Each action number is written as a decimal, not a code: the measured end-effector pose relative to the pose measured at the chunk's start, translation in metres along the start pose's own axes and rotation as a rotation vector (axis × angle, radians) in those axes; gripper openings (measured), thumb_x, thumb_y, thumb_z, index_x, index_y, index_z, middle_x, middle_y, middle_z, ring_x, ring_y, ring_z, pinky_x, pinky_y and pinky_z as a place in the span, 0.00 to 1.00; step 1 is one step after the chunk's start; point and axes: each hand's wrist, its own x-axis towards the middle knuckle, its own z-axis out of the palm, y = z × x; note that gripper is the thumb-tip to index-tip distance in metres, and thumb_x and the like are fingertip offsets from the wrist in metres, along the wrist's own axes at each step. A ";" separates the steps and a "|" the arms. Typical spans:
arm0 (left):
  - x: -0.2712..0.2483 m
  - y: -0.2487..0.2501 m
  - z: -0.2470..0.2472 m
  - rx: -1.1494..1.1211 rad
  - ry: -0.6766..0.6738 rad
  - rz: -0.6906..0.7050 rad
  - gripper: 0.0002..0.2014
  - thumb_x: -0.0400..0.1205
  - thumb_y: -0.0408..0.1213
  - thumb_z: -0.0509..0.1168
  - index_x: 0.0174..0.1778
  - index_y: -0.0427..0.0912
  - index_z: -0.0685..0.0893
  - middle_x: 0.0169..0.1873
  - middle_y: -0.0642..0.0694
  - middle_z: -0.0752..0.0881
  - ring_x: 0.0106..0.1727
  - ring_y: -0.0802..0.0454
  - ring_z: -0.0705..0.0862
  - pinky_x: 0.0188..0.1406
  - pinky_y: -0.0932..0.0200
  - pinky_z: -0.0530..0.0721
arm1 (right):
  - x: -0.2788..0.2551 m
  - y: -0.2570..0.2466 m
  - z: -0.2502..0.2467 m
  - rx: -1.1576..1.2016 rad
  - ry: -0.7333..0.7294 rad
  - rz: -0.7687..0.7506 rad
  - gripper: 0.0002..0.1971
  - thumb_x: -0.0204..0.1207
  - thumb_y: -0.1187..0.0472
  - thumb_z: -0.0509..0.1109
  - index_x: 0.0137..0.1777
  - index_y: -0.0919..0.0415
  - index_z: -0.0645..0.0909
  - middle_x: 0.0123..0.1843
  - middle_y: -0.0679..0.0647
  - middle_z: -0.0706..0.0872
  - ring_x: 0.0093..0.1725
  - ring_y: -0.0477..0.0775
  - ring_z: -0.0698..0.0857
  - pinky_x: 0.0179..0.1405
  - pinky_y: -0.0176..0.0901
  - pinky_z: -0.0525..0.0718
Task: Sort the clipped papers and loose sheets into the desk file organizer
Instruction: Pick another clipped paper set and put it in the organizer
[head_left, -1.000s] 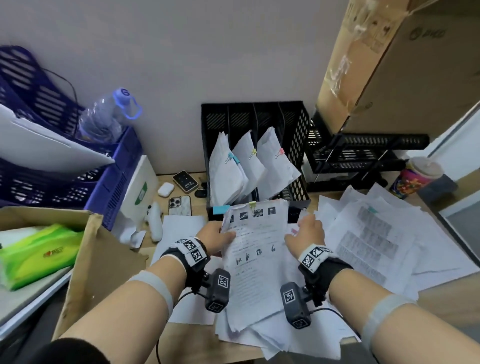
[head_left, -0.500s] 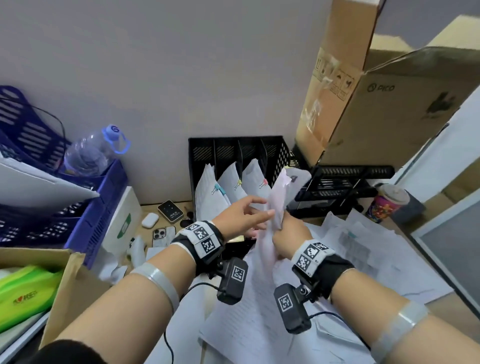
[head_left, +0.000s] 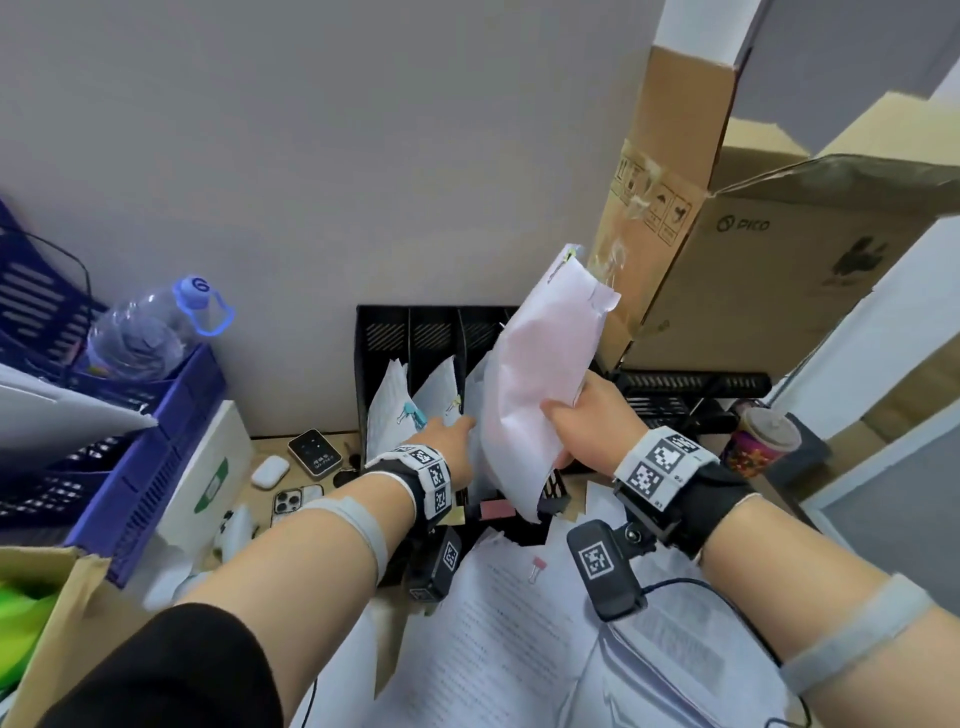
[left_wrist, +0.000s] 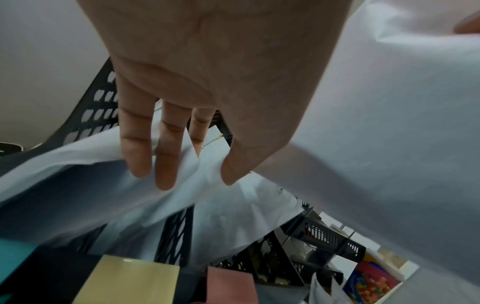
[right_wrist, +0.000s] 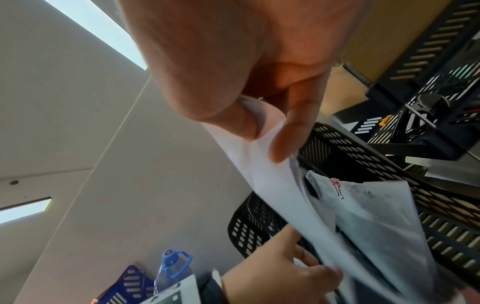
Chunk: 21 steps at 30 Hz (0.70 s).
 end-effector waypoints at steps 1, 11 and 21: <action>-0.001 0.001 -0.003 0.004 0.013 -0.027 0.28 0.79 0.36 0.61 0.77 0.53 0.64 0.74 0.37 0.68 0.57 0.34 0.84 0.55 0.41 0.87 | 0.003 0.000 0.000 -0.004 -0.031 0.006 0.13 0.79 0.64 0.61 0.61 0.54 0.78 0.54 0.51 0.85 0.45 0.60 0.88 0.41 0.54 0.90; 0.004 -0.030 -0.011 -0.083 0.241 -0.187 0.18 0.83 0.42 0.57 0.68 0.41 0.76 0.58 0.38 0.86 0.58 0.36 0.86 0.48 0.48 0.82 | 0.045 0.006 0.035 -0.019 -0.219 -0.022 0.12 0.80 0.65 0.60 0.62 0.61 0.77 0.56 0.58 0.84 0.38 0.64 0.90 0.33 0.50 0.90; -0.019 -0.030 -0.011 -0.102 0.315 -0.194 0.12 0.83 0.37 0.55 0.58 0.40 0.80 0.50 0.37 0.88 0.51 0.35 0.86 0.49 0.49 0.85 | 0.078 0.016 0.094 -0.084 -0.178 0.044 0.07 0.82 0.56 0.59 0.48 0.59 0.75 0.35 0.56 0.82 0.41 0.64 0.83 0.32 0.44 0.77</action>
